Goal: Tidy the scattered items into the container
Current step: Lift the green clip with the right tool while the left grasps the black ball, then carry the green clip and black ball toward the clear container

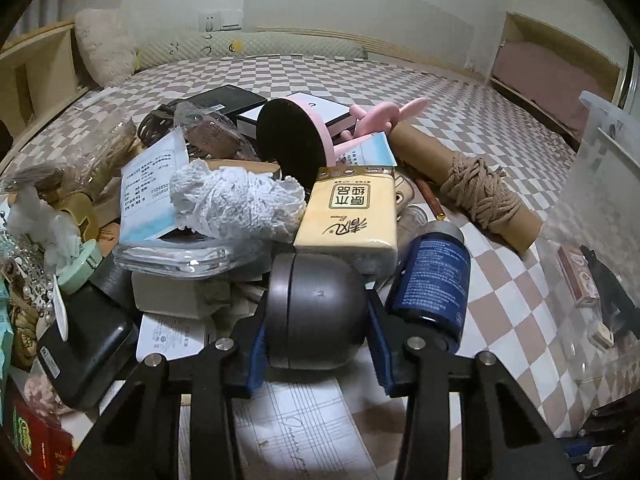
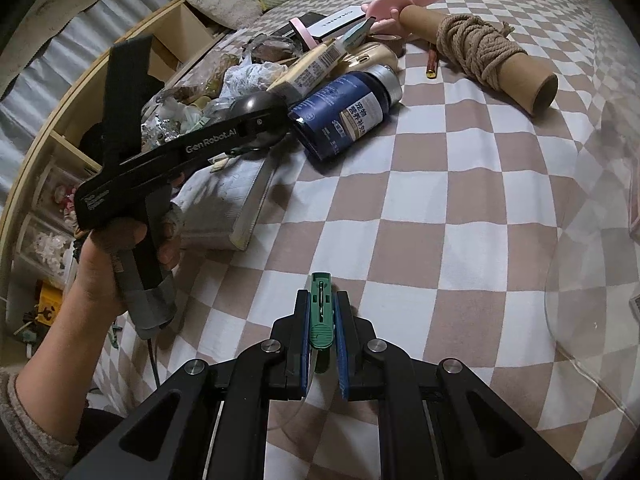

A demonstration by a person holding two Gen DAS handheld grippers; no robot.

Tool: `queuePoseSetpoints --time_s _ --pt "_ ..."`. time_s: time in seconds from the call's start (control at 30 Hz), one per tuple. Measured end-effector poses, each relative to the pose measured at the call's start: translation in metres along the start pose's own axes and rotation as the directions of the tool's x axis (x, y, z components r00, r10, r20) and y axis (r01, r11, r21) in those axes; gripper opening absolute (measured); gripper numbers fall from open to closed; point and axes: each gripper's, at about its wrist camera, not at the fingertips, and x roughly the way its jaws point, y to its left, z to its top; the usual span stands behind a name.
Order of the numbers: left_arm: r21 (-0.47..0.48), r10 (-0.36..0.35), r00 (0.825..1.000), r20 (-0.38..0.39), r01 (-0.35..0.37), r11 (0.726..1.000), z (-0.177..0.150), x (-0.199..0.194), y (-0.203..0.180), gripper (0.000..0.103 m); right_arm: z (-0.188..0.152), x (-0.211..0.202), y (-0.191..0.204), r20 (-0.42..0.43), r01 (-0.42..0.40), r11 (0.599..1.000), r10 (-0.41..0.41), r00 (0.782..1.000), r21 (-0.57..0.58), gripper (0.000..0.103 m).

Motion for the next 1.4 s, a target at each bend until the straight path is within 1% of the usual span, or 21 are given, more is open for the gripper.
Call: queuePoseSetpoints --time_s 0.13,0.33,0.47,0.6,0.73,0.87,1.0,1.17,1.4 --pt "-0.007 0.016 1.0 -0.014 -0.016 1.0 -0.002 -0.005 -0.005 0.042 -0.001 -0.001 -0.001 0.008 0.018 1.0 -0.018 1.0 -0.002 0.012" --pt "-0.051 0.04 0.998 -0.039 -0.042 0.998 -0.009 -0.023 -0.011 0.042 -0.003 -0.003 0.001 0.021 0.058 0.998 -0.057 0.998 -0.007 0.012" --pt "-0.103 0.043 0.997 -0.061 -0.049 0.993 -0.014 -0.039 -0.012 0.042 -0.006 -0.006 0.003 0.039 0.077 0.997 -0.077 0.996 -0.007 0.012" --pt "-0.122 0.069 0.996 -0.062 -0.076 0.99 -0.021 -0.056 -0.011 0.042 -0.009 -0.006 0.005 0.045 0.103 0.995 -0.103 0.994 -0.004 0.012" --pt "-0.172 0.07 0.995 -0.072 -0.082 0.982 -0.034 -0.072 -0.005 0.042 -0.014 -0.007 0.009 0.053 0.128 0.992 -0.127 0.99 -0.006 0.012" --pt "-0.18 0.098 0.991 -0.086 -0.112 0.977 -0.047 -0.085 -0.006 0.042 -0.018 -0.017 0.014 0.089 0.128 0.992 -0.128 0.988 -0.002 0.012" --pt "-0.186 0.116 0.989 -0.094 -0.132 0.974 -0.06 -0.1 -0.012 0.042 -0.023 -0.028 0.017 0.139 0.165 0.986 -0.164 0.977 0.003 0.012" --pt "-0.186 0.129 0.985 -0.118 -0.149 0.971 -0.08 -0.112 -0.019 0.042 -0.028 -0.036 0.017 0.16 0.164 0.986 -0.166 0.973 0.022 0.012" --pt "-0.183 0.138 0.981 -0.137 -0.162 0.97 -0.101 -0.125 -0.031 0.042 -0.036 -0.046 0.028 0.19 0.195 0.981 -0.191 0.963 -0.004 0.012"
